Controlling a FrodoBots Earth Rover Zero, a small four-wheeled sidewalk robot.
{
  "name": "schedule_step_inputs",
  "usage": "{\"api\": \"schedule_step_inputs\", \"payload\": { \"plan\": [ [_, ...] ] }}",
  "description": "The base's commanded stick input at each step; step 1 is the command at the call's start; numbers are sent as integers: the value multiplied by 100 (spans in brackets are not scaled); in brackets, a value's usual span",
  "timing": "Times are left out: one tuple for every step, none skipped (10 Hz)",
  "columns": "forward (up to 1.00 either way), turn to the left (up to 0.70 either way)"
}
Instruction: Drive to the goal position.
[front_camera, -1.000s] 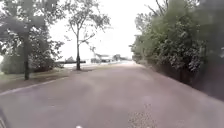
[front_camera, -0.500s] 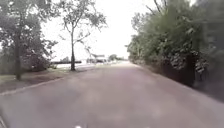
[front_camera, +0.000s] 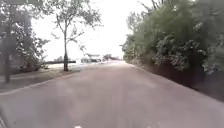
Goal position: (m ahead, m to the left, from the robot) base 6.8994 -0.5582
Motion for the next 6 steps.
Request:
{"api": "schedule_step_inputs", "payload": {
  "plan": [
    [100,-11],
    [100,-11],
    [100,-11],
    [100,-11],
    [100,-11],
    [100,-10]
  ]
}}
